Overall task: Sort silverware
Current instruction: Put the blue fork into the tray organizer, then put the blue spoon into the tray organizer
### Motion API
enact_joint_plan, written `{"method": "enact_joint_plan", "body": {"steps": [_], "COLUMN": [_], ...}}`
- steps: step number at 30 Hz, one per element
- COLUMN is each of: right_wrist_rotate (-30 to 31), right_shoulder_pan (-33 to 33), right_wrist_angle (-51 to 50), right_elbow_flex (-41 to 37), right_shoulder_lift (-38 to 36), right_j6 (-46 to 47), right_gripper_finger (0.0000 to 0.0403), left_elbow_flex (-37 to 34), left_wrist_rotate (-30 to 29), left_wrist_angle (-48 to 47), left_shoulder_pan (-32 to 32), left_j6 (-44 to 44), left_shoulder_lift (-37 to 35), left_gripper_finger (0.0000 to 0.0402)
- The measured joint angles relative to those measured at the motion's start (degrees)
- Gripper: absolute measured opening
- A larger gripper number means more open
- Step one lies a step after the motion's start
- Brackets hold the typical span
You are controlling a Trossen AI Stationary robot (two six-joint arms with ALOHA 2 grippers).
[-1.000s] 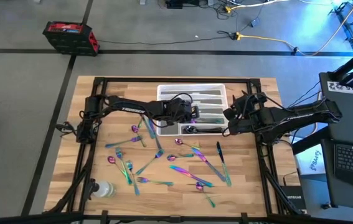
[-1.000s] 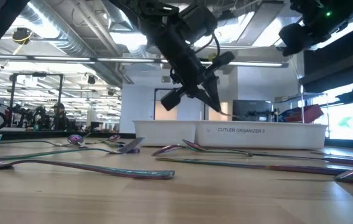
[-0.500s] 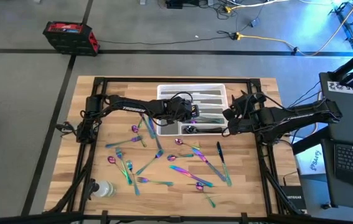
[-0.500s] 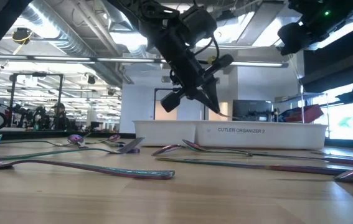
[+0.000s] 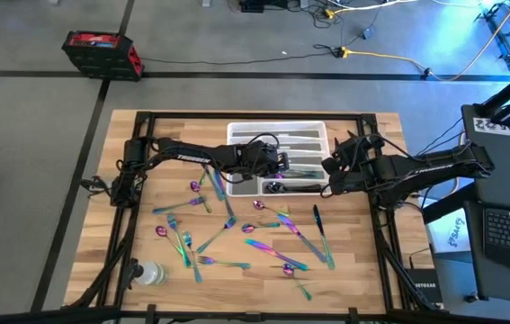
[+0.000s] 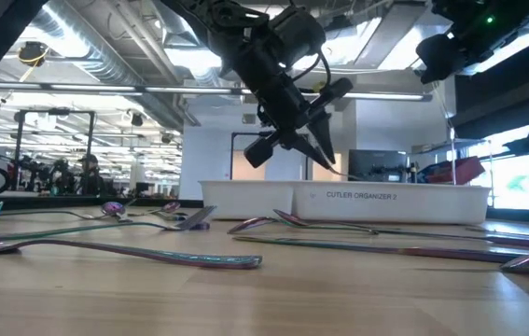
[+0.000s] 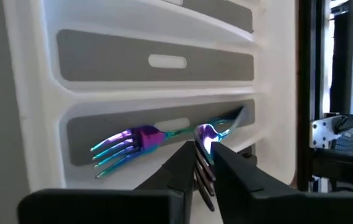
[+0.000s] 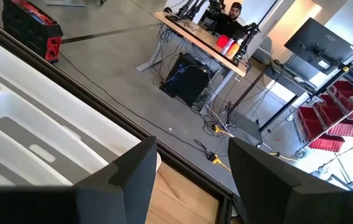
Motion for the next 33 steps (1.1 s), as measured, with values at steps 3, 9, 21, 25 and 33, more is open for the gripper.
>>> {"method": "enact_joint_plan", "body": {"steps": [3,9,21,25,33], "right_wrist_rotate": [0.0,0.0,0.1,0.5,0.5], "right_shoulder_pan": [0.0,0.0,0.0,0.0,0.0], "right_wrist_angle": [0.0,0.0,0.4,1.7,2.5], "right_elbow_flex": [0.0,0.0,0.0,0.0,0.0], "right_shoulder_lift": [0.0,0.0,0.0,0.0,0.0], "right_j6": [0.0,0.0,0.0,0.0,-0.1], "right_gripper_finger": [0.0183,0.0183,0.0183,0.0183,0.0183], "left_elbow_flex": [0.0,0.0,0.0,0.0,0.0], "left_wrist_rotate": [0.0,1.0,2.7,2.7,6.8], "left_wrist_angle": [-0.4,-1.9,-6.3,-6.6,-10.0], "left_shoulder_pan": [0.0,0.1,0.8,1.5,3.4], "left_j6": [0.1,0.4,7.9,11.3,24.4], "left_shoulder_lift": [0.0,0.0,0.0,0.0,0.0], "left_gripper_finger": [0.0060,0.0084,0.0110,0.0110,0.0110]}}
